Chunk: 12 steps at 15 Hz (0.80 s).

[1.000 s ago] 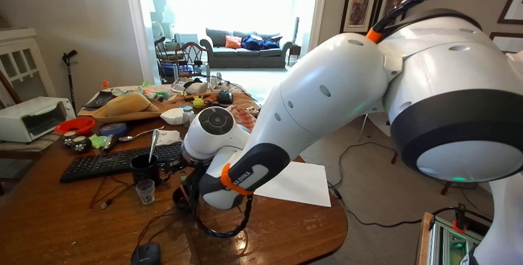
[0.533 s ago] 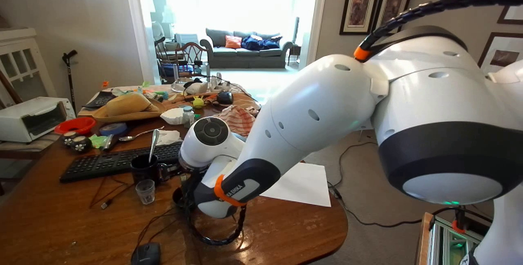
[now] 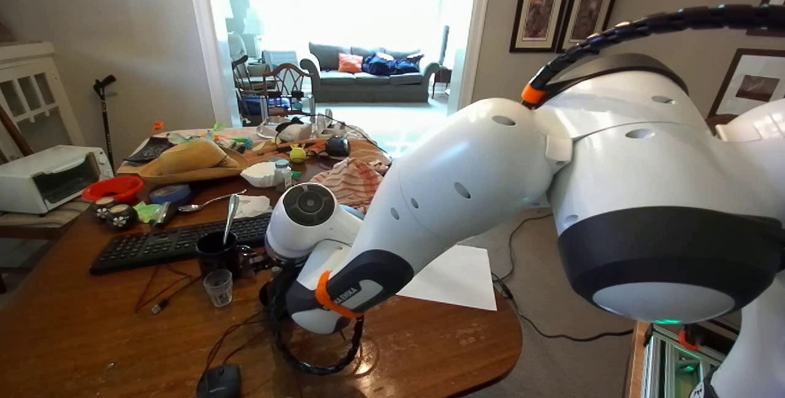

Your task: Put the crayon inside the measuring cup then put it on top of the white napkin.

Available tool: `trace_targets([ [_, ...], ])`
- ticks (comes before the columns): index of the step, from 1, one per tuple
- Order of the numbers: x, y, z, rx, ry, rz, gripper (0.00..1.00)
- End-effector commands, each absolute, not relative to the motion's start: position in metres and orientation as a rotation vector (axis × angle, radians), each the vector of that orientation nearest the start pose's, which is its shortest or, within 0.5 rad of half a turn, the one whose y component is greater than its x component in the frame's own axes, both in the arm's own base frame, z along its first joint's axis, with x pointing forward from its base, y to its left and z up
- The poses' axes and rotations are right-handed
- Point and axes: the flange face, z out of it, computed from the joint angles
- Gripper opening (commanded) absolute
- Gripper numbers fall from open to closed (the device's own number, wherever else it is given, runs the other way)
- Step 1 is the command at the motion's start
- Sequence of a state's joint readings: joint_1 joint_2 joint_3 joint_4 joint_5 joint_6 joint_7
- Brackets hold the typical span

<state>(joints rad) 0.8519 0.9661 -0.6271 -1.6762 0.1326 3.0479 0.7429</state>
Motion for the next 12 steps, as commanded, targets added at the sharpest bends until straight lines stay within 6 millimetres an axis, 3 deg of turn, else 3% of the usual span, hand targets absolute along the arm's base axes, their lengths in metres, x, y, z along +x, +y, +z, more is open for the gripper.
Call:
trace_targets([
  [1, 0.6798, 0.234, 0.1731, -3.01, 0.488, -1.058, 1.0],
  [12, 0.6805, 0.2425, 0.1723, -3.021, 0.538, -0.979, 1.0],
])
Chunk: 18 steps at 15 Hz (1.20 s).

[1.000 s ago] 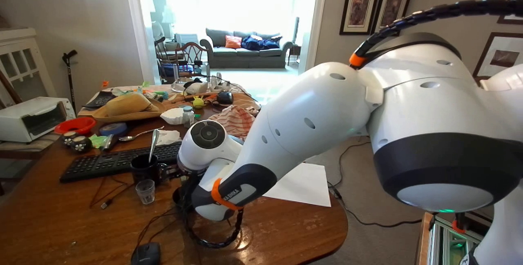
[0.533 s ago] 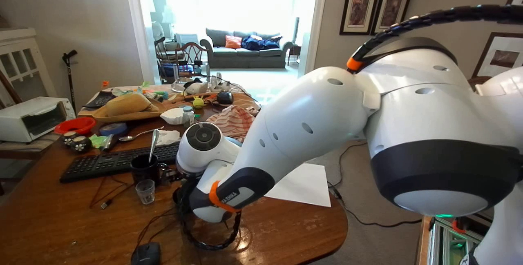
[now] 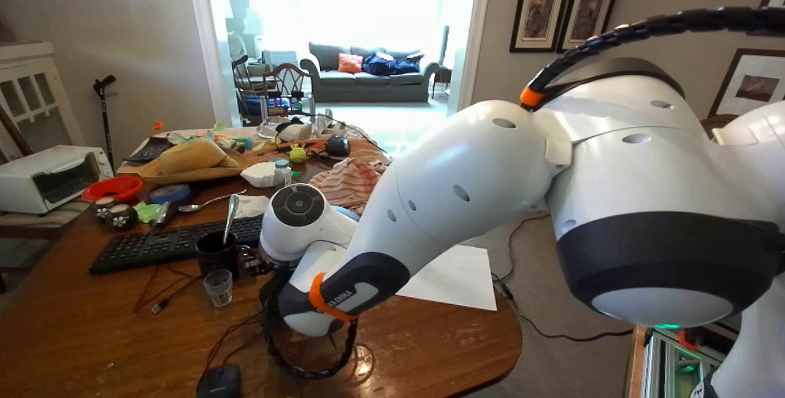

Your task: Put the crayon inside the measuring cup then put it on top of the white napkin.

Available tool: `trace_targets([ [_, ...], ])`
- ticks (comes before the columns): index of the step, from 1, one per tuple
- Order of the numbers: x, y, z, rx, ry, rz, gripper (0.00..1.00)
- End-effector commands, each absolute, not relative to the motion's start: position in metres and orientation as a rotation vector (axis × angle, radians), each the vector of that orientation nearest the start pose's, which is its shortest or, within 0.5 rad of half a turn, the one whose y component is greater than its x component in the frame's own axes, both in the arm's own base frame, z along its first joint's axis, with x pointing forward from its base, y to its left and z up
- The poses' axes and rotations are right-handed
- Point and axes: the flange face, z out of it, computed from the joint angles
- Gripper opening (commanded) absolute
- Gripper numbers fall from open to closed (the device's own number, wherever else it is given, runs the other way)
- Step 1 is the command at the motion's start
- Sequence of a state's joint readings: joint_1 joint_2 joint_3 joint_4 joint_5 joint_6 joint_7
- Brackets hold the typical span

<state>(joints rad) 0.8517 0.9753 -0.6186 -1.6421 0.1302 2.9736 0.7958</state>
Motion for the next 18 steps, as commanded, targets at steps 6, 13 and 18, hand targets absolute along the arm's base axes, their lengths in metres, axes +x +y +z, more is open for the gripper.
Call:
trace_targets([
  [6, 0.6824, 0.2445, 0.1718, -3.032, 0.54, -0.939, 0.95],
  [13, 0.6842, 0.2442, 0.1709, -3.034, 0.548, -0.922, 0.48],
  [18, 0.6857, 0.243, 0.1702, -3.035, 0.549, -0.914, 0.55],
])
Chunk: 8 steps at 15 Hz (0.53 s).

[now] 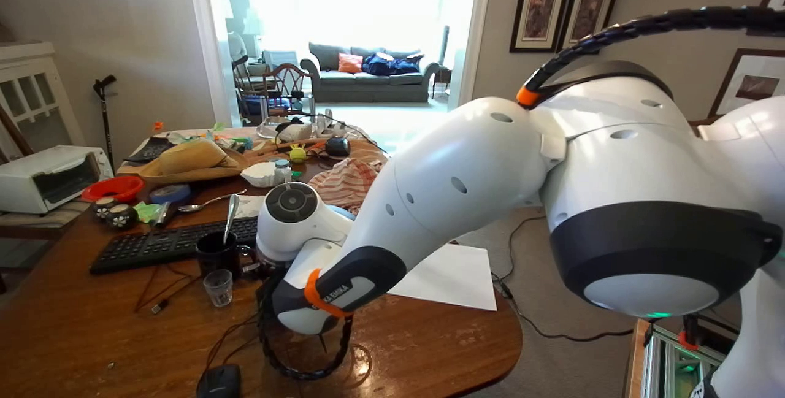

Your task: Put the crayon inside the measuring cup then put it on top of the white napkin.

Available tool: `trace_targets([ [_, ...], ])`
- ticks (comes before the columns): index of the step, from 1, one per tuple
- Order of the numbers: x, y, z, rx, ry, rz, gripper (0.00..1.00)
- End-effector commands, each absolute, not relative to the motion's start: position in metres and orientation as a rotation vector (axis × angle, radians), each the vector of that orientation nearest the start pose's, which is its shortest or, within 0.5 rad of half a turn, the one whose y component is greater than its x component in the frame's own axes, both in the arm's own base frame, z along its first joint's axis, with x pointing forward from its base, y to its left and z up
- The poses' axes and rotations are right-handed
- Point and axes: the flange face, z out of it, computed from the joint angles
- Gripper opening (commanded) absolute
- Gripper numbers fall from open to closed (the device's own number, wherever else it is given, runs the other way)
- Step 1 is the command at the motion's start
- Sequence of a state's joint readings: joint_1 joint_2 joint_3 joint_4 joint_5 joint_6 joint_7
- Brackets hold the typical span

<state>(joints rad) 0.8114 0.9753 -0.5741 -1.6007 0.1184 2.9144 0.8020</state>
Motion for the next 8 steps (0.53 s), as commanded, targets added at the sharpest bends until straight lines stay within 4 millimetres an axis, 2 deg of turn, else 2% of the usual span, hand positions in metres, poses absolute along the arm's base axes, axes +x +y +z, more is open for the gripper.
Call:
trace_targets([
  [1, 0.6858, 0.243, 0.1703, -3.036, 0.547, -0.915, 0.56],
  [3, 0.686, 0.2428, 0.1705, -3.038, 0.542, -0.915, 0.31],
  [4, 0.6861, 0.2429, 0.1707, -3.038, 0.539, -0.915, 0.27],
  [7, 0.6859, 0.2429, 0.1699, -3.039, 0.533, -0.911, 0.03],
  [8, 0.6859, 0.2429, 0.1701, -3.04, 0.531, -0.911, 0.04],
])
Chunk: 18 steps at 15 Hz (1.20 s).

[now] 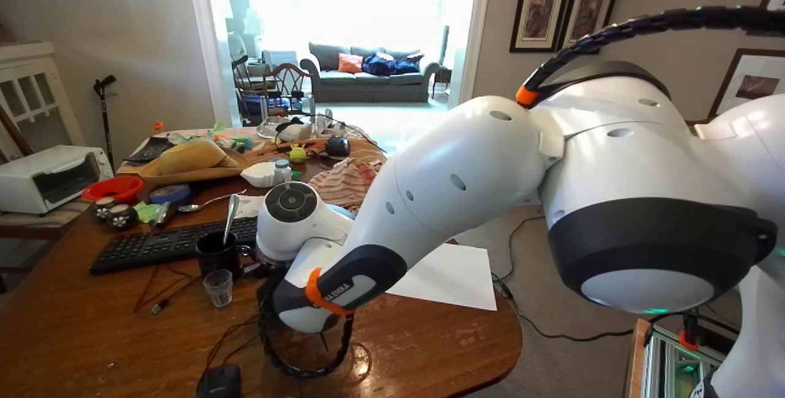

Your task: Put the crayon inside the measuring cup then put it on top of the white napkin.

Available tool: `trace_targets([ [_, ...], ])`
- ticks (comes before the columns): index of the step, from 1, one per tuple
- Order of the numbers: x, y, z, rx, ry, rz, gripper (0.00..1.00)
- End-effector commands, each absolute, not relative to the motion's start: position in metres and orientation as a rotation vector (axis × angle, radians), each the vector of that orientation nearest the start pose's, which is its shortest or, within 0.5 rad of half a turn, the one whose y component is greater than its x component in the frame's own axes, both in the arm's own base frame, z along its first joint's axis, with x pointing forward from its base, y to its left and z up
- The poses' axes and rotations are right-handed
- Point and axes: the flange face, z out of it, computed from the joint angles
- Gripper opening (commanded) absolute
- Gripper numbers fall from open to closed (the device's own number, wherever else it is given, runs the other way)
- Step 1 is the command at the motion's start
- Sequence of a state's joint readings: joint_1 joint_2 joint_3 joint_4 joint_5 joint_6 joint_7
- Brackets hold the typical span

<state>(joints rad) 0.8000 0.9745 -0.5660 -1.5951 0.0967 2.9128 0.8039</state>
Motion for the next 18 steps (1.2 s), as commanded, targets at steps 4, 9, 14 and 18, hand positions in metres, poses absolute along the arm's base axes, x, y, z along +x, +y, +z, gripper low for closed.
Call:
trace_targets([
  [4, 0.681, 0.245, 0.178, -3.055, 0.495, -0.899, 0.06],
  [9, 0.665, 0.247, 0.202, -3.093, 0.398, -0.822, 0.06],
  [14, 0.641, 0.23, 0.245, -3.126, 0.277, -0.757, 0.06],
  [18, 0.617, 0.198, 0.282, -3.133, 0.182, -0.729, 0.06],
])
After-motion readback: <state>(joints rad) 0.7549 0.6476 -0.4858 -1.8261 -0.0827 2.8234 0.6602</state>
